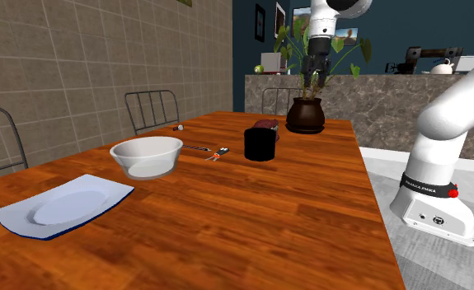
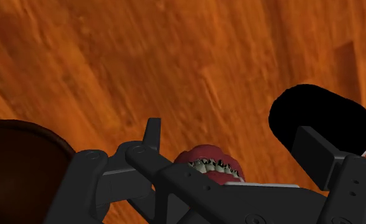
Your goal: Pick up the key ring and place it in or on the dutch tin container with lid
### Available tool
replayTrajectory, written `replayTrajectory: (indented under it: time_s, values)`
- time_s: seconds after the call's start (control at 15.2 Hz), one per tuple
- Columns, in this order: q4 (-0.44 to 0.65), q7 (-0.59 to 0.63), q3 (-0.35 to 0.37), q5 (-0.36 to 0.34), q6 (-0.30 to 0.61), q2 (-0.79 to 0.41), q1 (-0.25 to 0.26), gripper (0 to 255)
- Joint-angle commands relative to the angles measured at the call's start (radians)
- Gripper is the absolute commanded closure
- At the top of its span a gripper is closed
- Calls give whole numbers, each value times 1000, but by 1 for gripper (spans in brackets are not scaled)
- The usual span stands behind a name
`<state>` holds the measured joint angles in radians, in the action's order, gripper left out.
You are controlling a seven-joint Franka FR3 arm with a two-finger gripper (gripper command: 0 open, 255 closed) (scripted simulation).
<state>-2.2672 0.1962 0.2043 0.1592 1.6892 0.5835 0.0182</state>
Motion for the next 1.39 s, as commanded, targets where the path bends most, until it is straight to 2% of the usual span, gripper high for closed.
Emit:
replayTrajectory:
  time_s: [0.0, 0.33, 0.66, 0.99, 1.32]
  values:
    - [9, 39, 34, 7, 40, -45, 4, 0]
    - [63, 146, 124, 4, 141, -195, 10, 0]
    - [149, 265, 206, -39, 227, -369, 14, 0]
    - [269, 397, 269, -127, 286, -565, 32, 0]
    - [427, 530, 294, -243, 308, -777, 82, 0]
